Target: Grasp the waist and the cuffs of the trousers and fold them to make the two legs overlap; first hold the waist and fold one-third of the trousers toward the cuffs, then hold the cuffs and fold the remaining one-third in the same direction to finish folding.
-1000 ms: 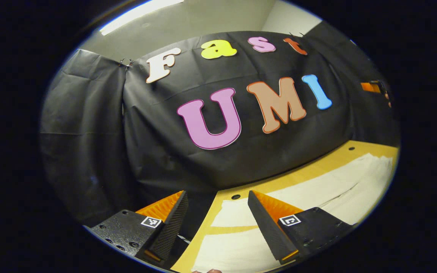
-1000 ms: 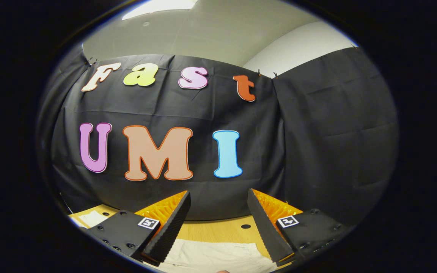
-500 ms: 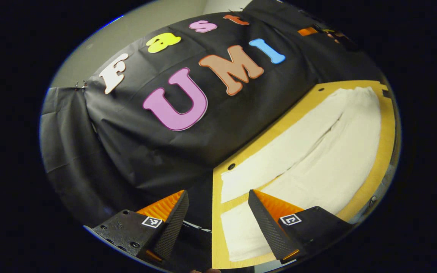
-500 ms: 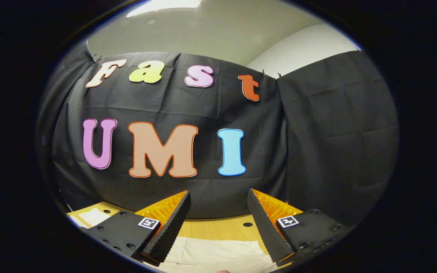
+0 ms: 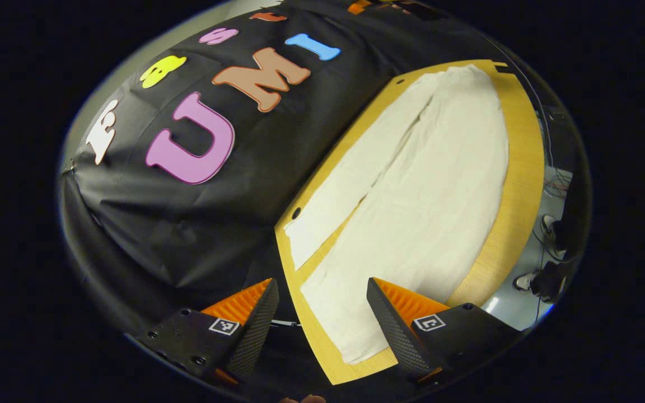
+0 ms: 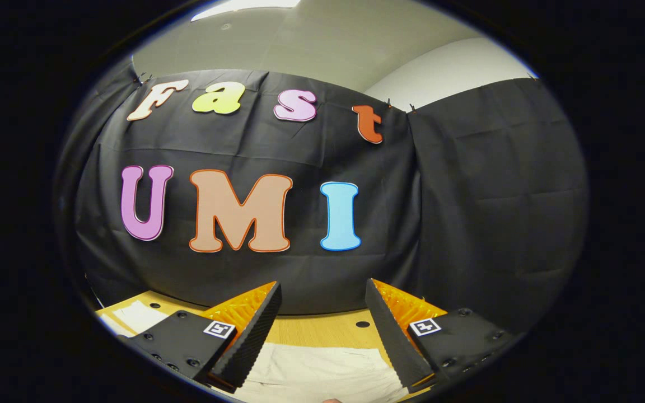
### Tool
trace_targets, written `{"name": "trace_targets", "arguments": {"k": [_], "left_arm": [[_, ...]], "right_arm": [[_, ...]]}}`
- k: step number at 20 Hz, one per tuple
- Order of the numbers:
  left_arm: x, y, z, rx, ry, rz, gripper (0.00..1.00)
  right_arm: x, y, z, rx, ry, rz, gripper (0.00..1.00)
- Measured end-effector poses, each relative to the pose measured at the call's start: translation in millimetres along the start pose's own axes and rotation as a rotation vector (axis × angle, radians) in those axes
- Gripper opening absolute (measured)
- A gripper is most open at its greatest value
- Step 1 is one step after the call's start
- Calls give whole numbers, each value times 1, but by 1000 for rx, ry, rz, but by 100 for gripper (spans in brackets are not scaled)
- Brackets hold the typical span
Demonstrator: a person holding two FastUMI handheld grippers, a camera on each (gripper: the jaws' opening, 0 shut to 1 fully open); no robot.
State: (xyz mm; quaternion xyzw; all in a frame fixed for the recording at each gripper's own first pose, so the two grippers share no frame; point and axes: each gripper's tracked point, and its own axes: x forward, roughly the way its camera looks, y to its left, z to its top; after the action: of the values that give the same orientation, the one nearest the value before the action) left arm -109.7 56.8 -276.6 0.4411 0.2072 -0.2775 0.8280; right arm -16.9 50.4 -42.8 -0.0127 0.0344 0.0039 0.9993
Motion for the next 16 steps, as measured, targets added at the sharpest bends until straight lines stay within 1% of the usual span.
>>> {"name": "trace_targets", "arguments": {"k": [3,6,8,12,13,15,16], "left_arm": [[1,-24,-22,71,36,-88,97],[-3,-47,-41,140,63,-158,97],[0,-60,-51,143,82,-209,96],[3,-75,-67,179,120,-269,97],[5,-74,-66,195,104,-275,97],[7,-79,-69,214,115,-317,95],[10,-83,-68,226,117,-348,93]], "right_arm": [[-2,5,-9,-17,12,0,97],[-4,5,-16,-27,25,-7,97],[-5,4,-19,-33,29,-14,97],[-8,-5,-28,-37,51,-37,97],[-8,-9,-29,-36,53,-46,97],[-9,-17,-27,-34,54,-67,97],[-10,-19,-28,-31,56,-75,97]]}}
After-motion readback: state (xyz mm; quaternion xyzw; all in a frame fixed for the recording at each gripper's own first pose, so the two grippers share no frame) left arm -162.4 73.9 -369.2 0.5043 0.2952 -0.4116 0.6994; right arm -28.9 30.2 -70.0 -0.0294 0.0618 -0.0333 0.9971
